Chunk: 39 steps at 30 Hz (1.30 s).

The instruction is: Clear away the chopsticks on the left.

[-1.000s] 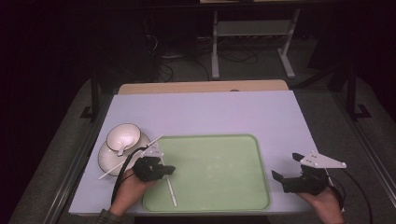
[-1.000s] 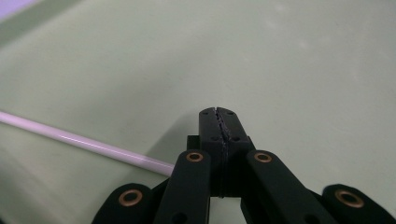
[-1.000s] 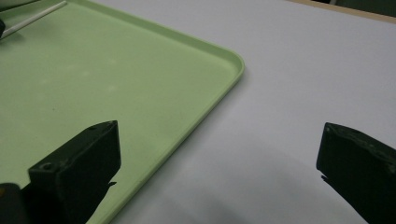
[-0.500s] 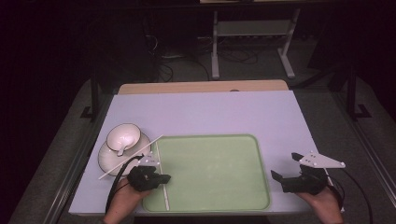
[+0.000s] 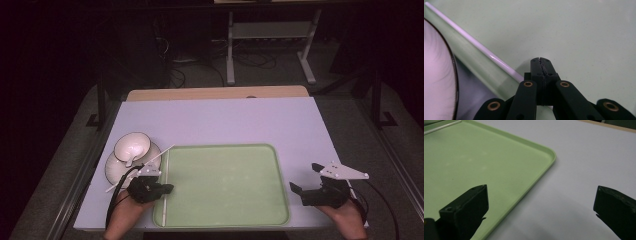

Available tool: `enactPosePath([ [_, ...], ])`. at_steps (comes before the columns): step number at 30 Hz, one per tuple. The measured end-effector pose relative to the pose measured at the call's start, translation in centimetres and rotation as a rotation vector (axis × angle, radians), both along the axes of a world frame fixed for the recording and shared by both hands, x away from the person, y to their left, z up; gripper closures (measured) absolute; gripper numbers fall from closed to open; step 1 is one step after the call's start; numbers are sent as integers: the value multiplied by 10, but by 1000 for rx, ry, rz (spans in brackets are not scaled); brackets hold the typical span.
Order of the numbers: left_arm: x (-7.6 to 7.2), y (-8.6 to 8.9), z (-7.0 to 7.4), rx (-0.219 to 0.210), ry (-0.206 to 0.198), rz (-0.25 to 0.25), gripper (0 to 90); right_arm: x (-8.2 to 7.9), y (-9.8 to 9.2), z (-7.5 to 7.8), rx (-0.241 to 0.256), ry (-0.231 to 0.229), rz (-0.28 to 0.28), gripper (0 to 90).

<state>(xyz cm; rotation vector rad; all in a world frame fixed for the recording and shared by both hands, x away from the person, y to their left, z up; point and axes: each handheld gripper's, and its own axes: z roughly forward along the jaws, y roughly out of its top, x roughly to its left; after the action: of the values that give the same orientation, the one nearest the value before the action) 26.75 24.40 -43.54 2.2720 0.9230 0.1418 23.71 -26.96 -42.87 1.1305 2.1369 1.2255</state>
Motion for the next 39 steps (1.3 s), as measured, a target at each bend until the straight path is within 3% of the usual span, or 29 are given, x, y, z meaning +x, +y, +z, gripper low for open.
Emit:
enactPosePath([
  [10, 1, 1, 0, -5, -3, -9, 863, 0, 0, 0, 0, -1, 1, 0],
  [15, 2, 1, 1, -18, -5, -30, 744, 0, 1, 0, 2, 1, 4, 0],
  [17, 2, 2, 4, -25, -27, -32, 679, 0, 1, 0, 5, 1, 2, 0],
  [24, 3, 9, 11, -69, -48, -36, 482, 0, 1, 0, 2, 2, 5, 0],
  [32, -1, 11, 14, -61, -75, -54, 248, 0, 0, 0, 8, -1, 1, 0],
  [39, -6, 15, 16, -55, -70, -93, 167, 1, 0, 0, 4, 2, 1, 0],
])
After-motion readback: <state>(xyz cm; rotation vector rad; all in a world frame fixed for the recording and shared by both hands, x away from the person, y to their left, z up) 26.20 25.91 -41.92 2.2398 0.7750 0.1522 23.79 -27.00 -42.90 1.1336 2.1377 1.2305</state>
